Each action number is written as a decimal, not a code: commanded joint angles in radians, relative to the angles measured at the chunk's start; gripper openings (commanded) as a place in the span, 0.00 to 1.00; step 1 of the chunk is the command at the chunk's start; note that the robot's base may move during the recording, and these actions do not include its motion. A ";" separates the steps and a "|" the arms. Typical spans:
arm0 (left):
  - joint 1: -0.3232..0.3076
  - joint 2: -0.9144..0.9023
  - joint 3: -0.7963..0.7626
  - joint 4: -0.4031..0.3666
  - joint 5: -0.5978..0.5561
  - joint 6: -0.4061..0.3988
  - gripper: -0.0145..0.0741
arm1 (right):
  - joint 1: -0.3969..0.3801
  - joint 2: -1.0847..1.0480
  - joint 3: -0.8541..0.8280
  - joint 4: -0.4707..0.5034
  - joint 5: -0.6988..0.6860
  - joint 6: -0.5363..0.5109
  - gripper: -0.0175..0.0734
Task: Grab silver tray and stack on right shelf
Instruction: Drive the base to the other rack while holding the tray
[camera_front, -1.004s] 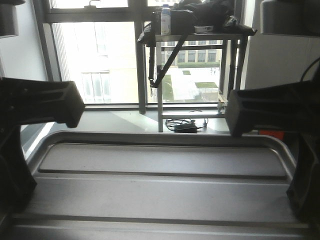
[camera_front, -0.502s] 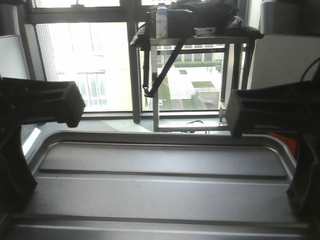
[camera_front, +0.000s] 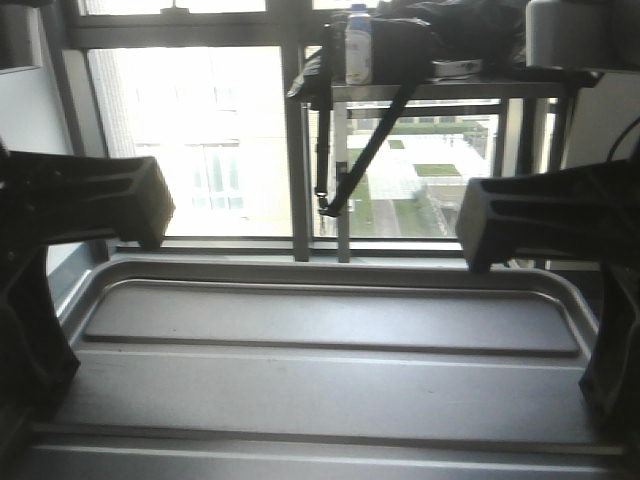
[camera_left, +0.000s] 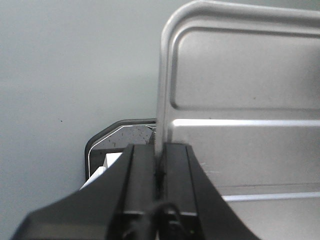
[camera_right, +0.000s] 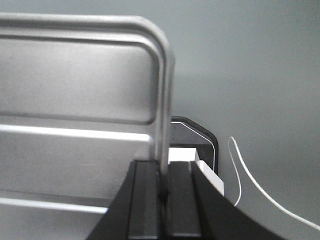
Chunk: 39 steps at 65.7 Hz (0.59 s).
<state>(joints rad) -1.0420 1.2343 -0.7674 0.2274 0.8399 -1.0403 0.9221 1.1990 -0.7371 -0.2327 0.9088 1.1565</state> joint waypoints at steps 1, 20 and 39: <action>-0.002 -0.023 -0.025 0.035 0.023 -0.002 0.05 | 0.002 -0.022 -0.027 -0.037 0.023 -0.010 0.28; -0.002 -0.023 -0.025 0.035 0.023 -0.002 0.05 | 0.002 -0.022 -0.027 -0.037 0.024 -0.010 0.28; -0.002 -0.023 -0.025 0.035 0.023 -0.002 0.05 | 0.002 -0.022 -0.027 -0.037 0.025 -0.010 0.28</action>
<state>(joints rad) -1.0420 1.2343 -0.7674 0.2274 0.8375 -1.0403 0.9221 1.1990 -0.7371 -0.2327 0.9088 1.1565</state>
